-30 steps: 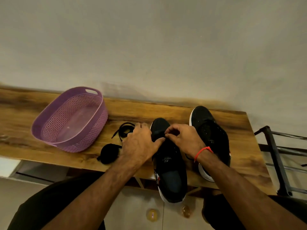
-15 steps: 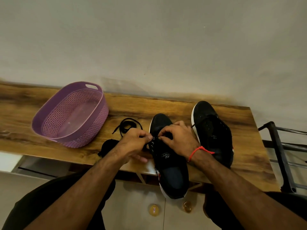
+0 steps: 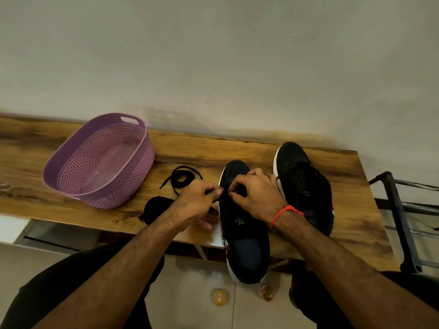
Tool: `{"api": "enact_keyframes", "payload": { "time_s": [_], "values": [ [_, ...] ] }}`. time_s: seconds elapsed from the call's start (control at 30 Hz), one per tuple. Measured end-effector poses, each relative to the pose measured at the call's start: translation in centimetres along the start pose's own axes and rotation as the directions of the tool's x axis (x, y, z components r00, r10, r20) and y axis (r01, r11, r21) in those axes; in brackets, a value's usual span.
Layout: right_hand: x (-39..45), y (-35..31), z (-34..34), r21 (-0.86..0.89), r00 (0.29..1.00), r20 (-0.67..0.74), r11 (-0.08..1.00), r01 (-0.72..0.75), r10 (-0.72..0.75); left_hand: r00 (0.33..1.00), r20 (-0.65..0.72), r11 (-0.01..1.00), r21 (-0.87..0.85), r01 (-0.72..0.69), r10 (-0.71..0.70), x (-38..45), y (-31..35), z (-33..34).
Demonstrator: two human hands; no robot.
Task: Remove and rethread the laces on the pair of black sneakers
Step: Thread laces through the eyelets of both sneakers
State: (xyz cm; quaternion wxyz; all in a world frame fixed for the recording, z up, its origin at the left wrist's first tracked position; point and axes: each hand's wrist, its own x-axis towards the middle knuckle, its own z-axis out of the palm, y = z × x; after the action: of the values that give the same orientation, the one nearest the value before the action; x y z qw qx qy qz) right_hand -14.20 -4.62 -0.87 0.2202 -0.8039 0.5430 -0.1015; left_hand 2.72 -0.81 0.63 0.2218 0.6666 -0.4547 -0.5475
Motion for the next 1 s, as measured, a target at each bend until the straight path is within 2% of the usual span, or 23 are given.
{"api": "enact_keyframes", "payload": {
  "time_s": [0.13,0.2,0.3,0.4,0.47,0.53,0.63,0.67,0.7,0.77,0.8,0.83,0.87,0.9,0.93,0.97,1.0],
  "values": [
    [-0.1,0.0,-0.1,0.118,0.999,0.033,0.993,0.005,-0.009,0.998,-0.06,0.997,0.064,-0.032,0.035,0.5,-0.3,0.0],
    [-0.3,0.0,-0.1,0.066,0.996,0.081,0.997,0.03,-0.035,0.993,-0.103,0.992,0.12,-0.043,0.056,0.8,-0.4,-0.1],
    [-0.4,-0.1,-0.1,-0.036,0.996,0.074,0.998,0.054,-0.051,0.976,-0.19,0.977,0.204,-0.062,0.102,1.5,-0.4,-0.8],
    [-0.4,-0.3,-0.2,-0.04,0.996,0.089,0.999,0.016,-0.013,0.953,-0.281,0.983,0.174,-0.064,0.112,1.7,0.0,-2.5],
    [-0.4,-0.1,-0.4,-0.046,0.995,0.098,0.999,-0.007,0.011,0.943,-0.329,0.997,-0.027,-0.067,0.054,1.6,0.4,-3.9],
    [-0.4,0.0,-0.5,-0.067,0.995,0.101,0.998,-0.003,0.01,0.921,-0.388,0.966,-0.24,-0.092,-0.009,1.5,0.7,-5.2],
    [-0.5,0.0,-0.6,-0.077,0.995,0.1,0.997,0.006,0.002,0.816,-0.578,0.973,-0.176,-0.146,0.018,1.8,0.7,-6.8],
    [-0.5,0.0,-0.7,-0.082,0.995,0.101,0.997,0.005,0.003,0.807,-0.59,0.954,-0.24,-0.179,0.003,1.8,0.8,-6.9],
    [-0.5,0.0,-0.8,-0.086,0.995,0.103,0.996,0.003,0.006,0.831,-0.556,0.9,-0.377,-0.218,-0.032,1.9,0.9,-6.7],
    [-0.5,0.0,-0.8,-0.089,0.993,0.113,0.996,-0.003,0.013,0.938,-0.345,0.673,-0.703,-0.231,-0.039,1.5,1.5,-5.7],
    [-0.5,0.0,-0.8,-0.087,0.993,0.116,0.996,-0.004,0.014,0.97,-0.243,0.56,-0.804,-0.198,-0.005,1.2,1.9,-5.0],
    [-0.4,0.0,-0.8,-0.086,0.993,0.115,0.996,-0.002,0.012,0.98,-0.196,0.543,-0.821,-0.177,0.024,1.1,2.1,-4.4],
    [-0.4,0.0,-0.8,-0.087,0.994,0.112,0.996,0.0,0.01,0.977,-0.203,0.648,-0.735,-0.197,0.067,1.0,2.2,-3.8],
    [-0.5,-0.1,-0.7,-0.091,0.994,0.109,0.996,0.003,0.007,0.959,-0.235,0.843,-0.474,-0.254,0.157,1.2,1.9,-3.2],
    [-0.5,-0.1,-0.7,-0.096,0.994,0.108,0.995,0.006,0.005,0.931,-0.216,0.948,-0.055,-0.312,0.294,1.3,1.6,-2.7],
    [-0.5,-0.2,-0.7,-0.104,0.994,0.105,0.995,0.011,0.0,0.912,-0.128,0.886,0.324,-0.333,0.389,1.4,1.1,-2.1],
    [-0.5,-0.2,-0.6,-0.114,0.995,0.102,0.993,0.015,-0.003,0.917,-0.027,0.782,0.533,-0.324,0.398,1.6,0.6,-1.5]
  ]
}}
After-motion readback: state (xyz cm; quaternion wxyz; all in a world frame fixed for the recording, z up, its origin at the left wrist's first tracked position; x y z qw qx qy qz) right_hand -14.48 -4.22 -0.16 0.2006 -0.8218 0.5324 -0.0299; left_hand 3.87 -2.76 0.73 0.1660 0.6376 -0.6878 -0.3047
